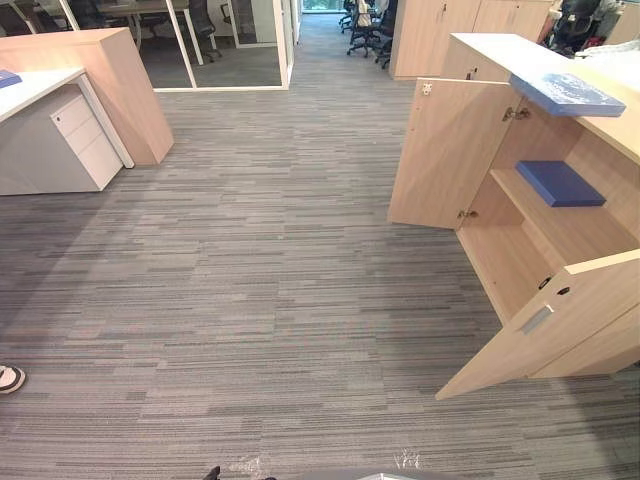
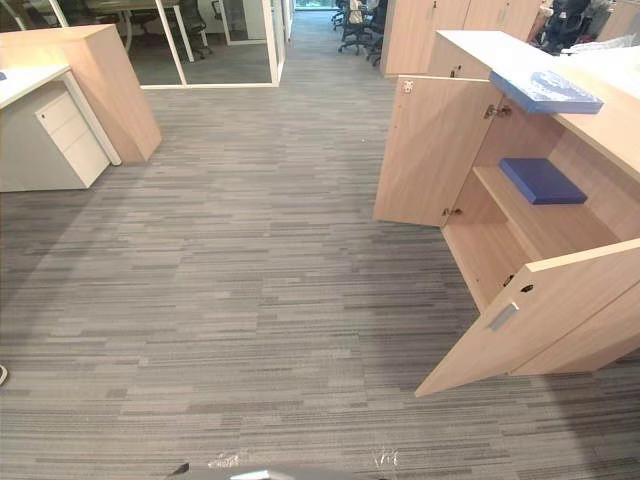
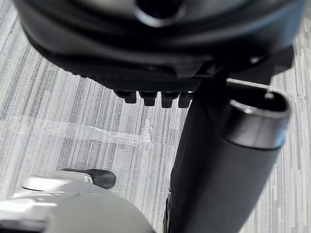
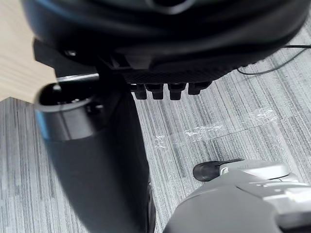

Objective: Walk over to the cabinet, pick up the folder, carry it to the office cabinet, place the folder inside the office cabinet, then close the office cabinet door

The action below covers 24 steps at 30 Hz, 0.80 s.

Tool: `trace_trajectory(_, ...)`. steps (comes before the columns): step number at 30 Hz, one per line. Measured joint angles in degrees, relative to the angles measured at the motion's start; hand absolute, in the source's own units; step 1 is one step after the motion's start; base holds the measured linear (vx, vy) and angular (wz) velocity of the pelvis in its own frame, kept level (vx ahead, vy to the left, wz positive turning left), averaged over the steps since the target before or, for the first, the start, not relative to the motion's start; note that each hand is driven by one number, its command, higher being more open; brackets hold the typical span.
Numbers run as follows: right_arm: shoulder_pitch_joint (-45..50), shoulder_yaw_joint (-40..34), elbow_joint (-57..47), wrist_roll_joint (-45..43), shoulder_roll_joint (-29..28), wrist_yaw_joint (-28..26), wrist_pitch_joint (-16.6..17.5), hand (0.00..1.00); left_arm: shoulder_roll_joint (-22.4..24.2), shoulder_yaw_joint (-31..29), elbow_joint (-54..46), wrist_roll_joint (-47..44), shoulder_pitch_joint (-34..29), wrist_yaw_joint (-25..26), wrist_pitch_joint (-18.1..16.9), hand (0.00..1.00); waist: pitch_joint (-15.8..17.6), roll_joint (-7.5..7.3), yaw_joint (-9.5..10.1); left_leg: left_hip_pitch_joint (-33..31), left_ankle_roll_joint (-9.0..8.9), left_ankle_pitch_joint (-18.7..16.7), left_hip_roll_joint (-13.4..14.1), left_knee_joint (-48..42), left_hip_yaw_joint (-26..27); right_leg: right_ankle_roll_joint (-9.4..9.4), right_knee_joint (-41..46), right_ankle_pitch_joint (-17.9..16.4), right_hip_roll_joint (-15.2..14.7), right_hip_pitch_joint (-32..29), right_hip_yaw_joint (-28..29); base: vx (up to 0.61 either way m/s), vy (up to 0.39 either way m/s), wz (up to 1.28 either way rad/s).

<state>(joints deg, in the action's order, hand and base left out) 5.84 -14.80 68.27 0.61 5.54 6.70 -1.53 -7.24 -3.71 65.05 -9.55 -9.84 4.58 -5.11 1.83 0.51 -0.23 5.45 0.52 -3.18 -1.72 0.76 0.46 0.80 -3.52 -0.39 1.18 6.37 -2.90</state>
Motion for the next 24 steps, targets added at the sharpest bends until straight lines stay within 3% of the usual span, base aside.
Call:
trace_trajectory(12, -1.8, -0.4, 0.0, 0.0, 0.0, -0.5, 0.0, 1.00, 0.0, 0.1, 0.5, -1.9, 0.6, -1.2, -0.5, 1.00, 1.4, 0.20, 0.00, 1.1, -0.24, 0.2, -0.1, 1.0, 0.1, 0.78, -0.4, -0.1, -0.1, 0.6, 0.0, -0.02, 0.000, 0.00)
trace_trajectory(18, -2.0, -0.9, 0.0, -0.2, 0.0, -0.5, 0.0, 1.00, -0.3, 1.4, 0.5, 7.1, 1.4, -0.7, -1.1, 1.00, 1.5, 0.41, -0.03, 1.5, -0.14, 0.5, -0.1, 1.6, 0.2, 0.77, -0.4, -0.1, -0.1, 0.7, 0.0, -0.02, -0.002, 0.00)
trace_trajectory(24, -2.2, -2.0, 0.1, -0.9, -0.3, -0.1, 0.1, 1.00, -0.6, 2.9, 0.4, 9.1, 1.5, 0.9, -1.1, 1.00, 1.6, 0.39, -0.08, 1.5, -0.13, 0.5, -0.1, 1.6, 0.1, 0.76, -0.4, -0.1, -0.1, 0.8, -0.1, -0.01, -0.002, 0.00)
